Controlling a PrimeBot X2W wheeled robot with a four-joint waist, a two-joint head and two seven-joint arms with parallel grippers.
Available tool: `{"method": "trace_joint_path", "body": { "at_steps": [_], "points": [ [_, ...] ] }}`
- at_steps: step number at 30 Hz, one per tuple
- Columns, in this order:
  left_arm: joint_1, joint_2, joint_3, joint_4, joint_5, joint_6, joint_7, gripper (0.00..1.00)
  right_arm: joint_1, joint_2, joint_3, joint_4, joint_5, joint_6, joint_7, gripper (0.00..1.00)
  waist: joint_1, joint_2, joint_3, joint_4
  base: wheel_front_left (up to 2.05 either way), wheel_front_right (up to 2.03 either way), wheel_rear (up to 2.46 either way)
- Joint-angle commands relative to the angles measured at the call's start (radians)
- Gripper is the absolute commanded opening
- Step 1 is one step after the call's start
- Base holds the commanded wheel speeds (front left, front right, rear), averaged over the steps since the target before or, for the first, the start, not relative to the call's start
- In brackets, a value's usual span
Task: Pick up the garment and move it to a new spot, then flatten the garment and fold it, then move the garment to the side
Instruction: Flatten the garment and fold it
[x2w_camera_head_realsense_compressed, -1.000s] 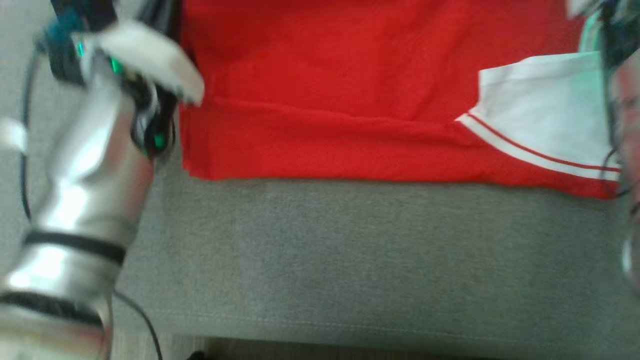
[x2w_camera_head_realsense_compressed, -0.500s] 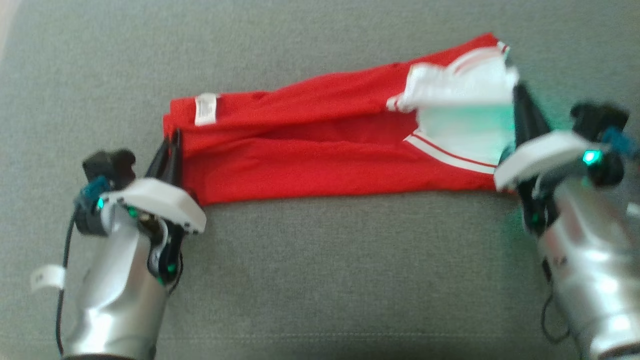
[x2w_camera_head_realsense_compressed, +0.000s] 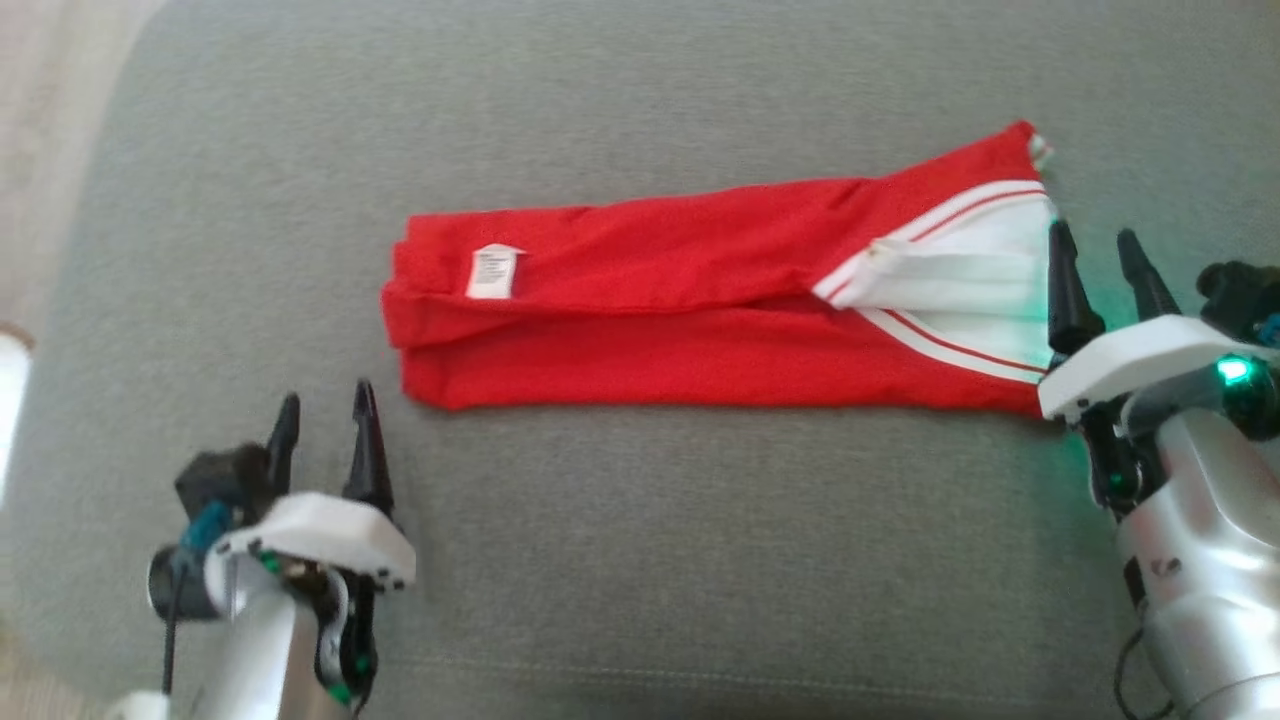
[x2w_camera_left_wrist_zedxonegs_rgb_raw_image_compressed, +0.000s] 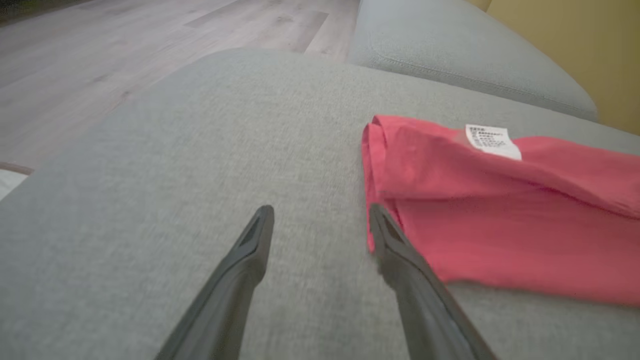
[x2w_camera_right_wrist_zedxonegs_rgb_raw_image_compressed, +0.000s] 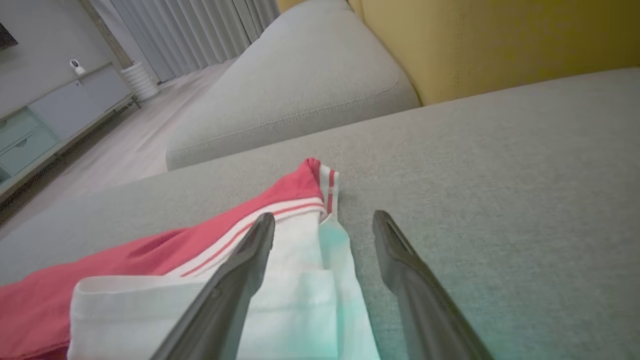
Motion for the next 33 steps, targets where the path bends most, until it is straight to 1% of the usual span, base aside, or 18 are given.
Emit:
{"method": "trace_joint_path", "body": {
  "at_steps": [1, 4, 7, 9, 10, 11, 12, 13, 15, 17, 23, 26, 28, 31, 32, 33],
  "points": [
    [-0.011, 0.01, 0.038, -0.046, 0.004, -0.001, -0.012, 1.0, -0.004, -0.012, 0.004, -0.004, -0.022, 0.003, 0.007, 1.0, 0.0001, -0.0001, -0.001, 0.027, 0.0, 0.0, 0.0],
    [0.01, 0.008, 0.003, -0.07, -0.021, -0.004, -0.012, 1.0, -0.013, -0.019, -0.028, 0.074, -0.065, 0.003, 0.041, 1.0, 0.0001, -0.0001, 0.005, 0.056, 0.0, 0.0, 0.0],
    [0.018, 0.008, -0.041, -0.087, -0.061, 0.01, -0.012, 1.0, -0.026, -0.03, -0.047, 0.156, -0.124, 0.003, 0.065, 1.0, 0.0001, -0.0001, 0.012, 0.081, 0.0, 0.0, 0.0],
    [0.02, 0.008, -0.061, -0.097, -0.077, 0.022, -0.012, 1.0, -0.033, -0.014, -0.055, 0.189, -0.133, 0.003, 0.075, 1.0, 0.0001, -0.0001, 0.015, 0.091, 0.0, 0.0, 0.0],
    [0.021, 0.008, -0.068, -0.1, -0.082, 0.027, -0.012, 1.0, -0.035, -0.006, -0.048, 0.2, -0.137, 0.003, 0.084, 0.94, 0.0001, -0.0001, 0.016, 0.092, 0.0, 0.0, 0.0],
    [0.022, 0.008, -0.073, -0.103, -0.085, 0.031, -0.012, 1.0, -0.036, 0.004, -0.042, 0.206, -0.133, 0.003, 0.092, 0.59, 0.0001, -0.0001, 0.016, 0.093, 0.0, 0.0, 0.0],
    [0.023, 0.008, -0.076, -0.106, -0.089, 0.036, -0.012, 1.0, -0.036, 0.013, -0.03, 0.21, -0.129, 0.003, 0.103, 0.2, 0.0001, -0.0001, 0.016, 0.092, 0.0, 0.0, 0.0],
    [0.024, 0.008, -0.078, -0.107, -0.091, 0.039, -0.012, 1.0, -0.036, 0.018, -0.015, 0.212, -0.127, 0.003, 0.113, 0.0, 0.0001, -0.0001, 0.014, 0.089, 0.0, 0.0, 0.0],
    [0.025, 0.008, -0.081, -0.108, -0.091, 0.043, -0.012, 1.0, -0.036, 0.025, 0.003, 0.208, -0.11, 0.003, 0.119, 0.0, 0.0001, -0.0001, 0.01, 0.08, 0.0, 0.0, 0.0],
    [0.023, 0.008, -0.083, -0.108, -0.089, 0.042, -0.012, 1.0, -0.039, 0.017, 0.005, 0.196, -0.091, 0.003, 0.099, 0.0, 0.0001, -0.0001, 0.005, 0.066, 0.0, 0.0, 0.0],
    [0.016, 0.008, -0.101, -0.106, -0.095, 0.04, -0.012, 1.0, -0.059, -0.045, -0.034, 0.187, -0.063, 0.003, 0.018, 0.0, 0.0001, -0.0001, -0.018, 0.021, 0.0, 0.0, 0.0],
    [0.014, 0.008, -0.115, -0.102, -0.103, 0.041, -0.012, 1.0, -0.074, -0.065, -0.034, 0.164, -0.067, 0.003, -0.006, 0.0, 0.0001, -0.0001, -0.025, -0.001, 0.0, 0.0, 0.0],
    [0.015, 0.008, -0.126, -0.1, -0.11, 0.038, -0.012, 1.0, -0.083, -0.062, -0.01, 0.134, -0.074, 0.003, -0.013, 0.0, 0.0001, -0.0001, -0.029, -0.013, 0.0, 0.0, 0.0],
    [0.015, 0.008, -0.144, -0.097, -0.119, 0.039, -0.012, 1.0, -0.077, -0.021, 0.053, 0.068, -0.056, 0.003, 0.001, 0.0, 0.0001, -0.0001, -0.038, -0.019, 0.0, 0.0, 0.0],
    [0.015, 0.008, -0.144, -0.097, -0.119, 0.039, -0.012, 1.0, -0.077, -0.021, 0.053, 0.068, -0.056, 0.003, 0.001, 0.0, 0.0001, -0.0001, -0.038, -0.019, 0.0, 0.0, 0.0],
    [0.014, 0.008, -0.149, -0.096, -0.123, 0.041, -0.012, 1.0, -0.072, -0.004, 0.083, 0.04, -0.044, 0.003, 0.012, 0.0, 0.0001, -0.0001, -0.04, -0.018, 0.0, 0.0, 0.0]
  ]
}}
